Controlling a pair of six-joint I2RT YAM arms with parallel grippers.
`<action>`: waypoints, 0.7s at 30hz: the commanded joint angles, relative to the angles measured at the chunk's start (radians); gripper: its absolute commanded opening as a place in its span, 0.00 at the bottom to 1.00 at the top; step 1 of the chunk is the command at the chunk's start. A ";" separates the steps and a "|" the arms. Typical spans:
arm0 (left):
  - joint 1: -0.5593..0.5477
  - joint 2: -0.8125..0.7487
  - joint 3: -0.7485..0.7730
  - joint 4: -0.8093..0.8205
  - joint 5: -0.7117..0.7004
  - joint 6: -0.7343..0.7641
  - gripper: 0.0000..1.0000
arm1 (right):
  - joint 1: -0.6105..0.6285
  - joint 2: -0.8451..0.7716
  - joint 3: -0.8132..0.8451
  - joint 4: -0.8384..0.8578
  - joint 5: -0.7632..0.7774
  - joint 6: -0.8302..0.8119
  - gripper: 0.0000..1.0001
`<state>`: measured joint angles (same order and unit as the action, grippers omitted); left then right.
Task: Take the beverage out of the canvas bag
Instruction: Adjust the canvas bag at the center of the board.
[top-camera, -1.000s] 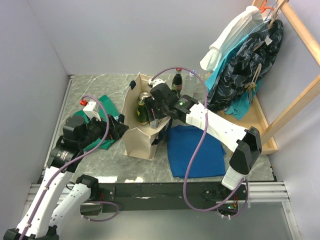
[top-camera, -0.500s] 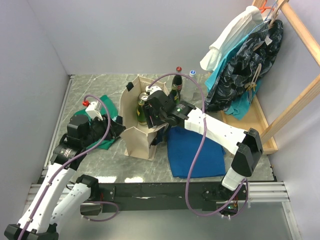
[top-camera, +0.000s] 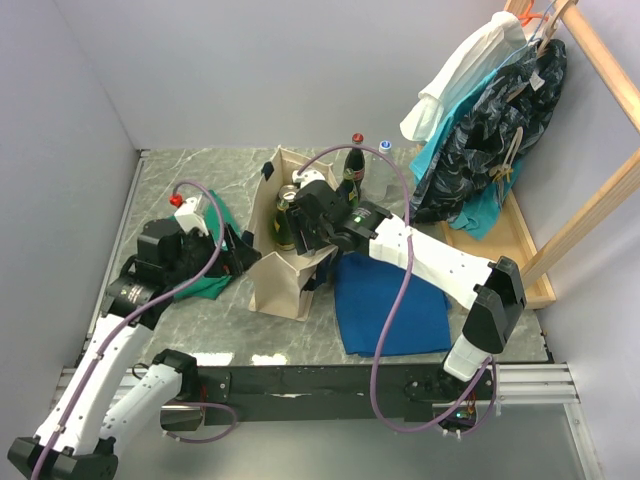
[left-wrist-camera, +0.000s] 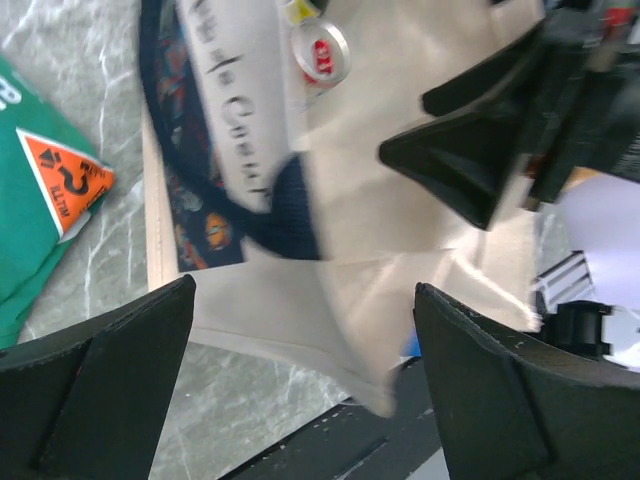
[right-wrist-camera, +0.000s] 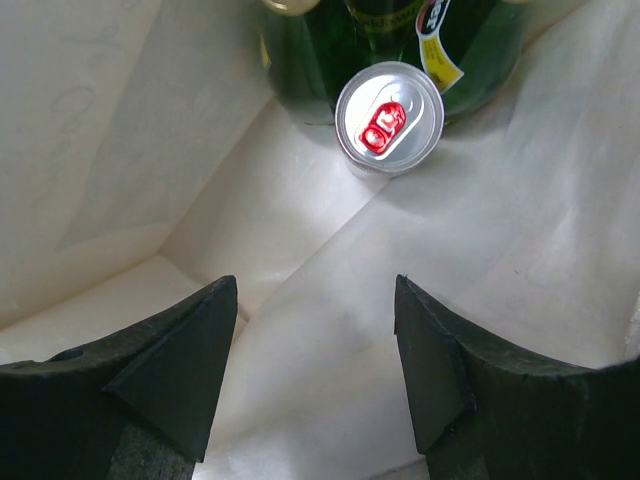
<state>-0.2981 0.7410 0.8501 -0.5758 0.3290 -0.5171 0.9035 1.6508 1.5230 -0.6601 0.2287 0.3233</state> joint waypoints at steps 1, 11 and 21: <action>-0.001 -0.028 0.093 -0.025 0.036 0.003 0.96 | 0.006 -0.031 0.058 0.002 0.023 -0.007 0.71; -0.001 -0.055 0.124 -0.018 0.163 -0.011 0.96 | 0.006 -0.032 0.085 0.014 0.037 -0.026 0.71; -0.001 -0.156 0.066 0.056 0.001 -0.049 0.96 | 0.006 -0.055 0.075 0.042 0.055 -0.043 0.71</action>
<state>-0.2981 0.6502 0.9142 -0.6121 0.4011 -0.5442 0.9039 1.6508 1.5681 -0.6533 0.2523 0.2939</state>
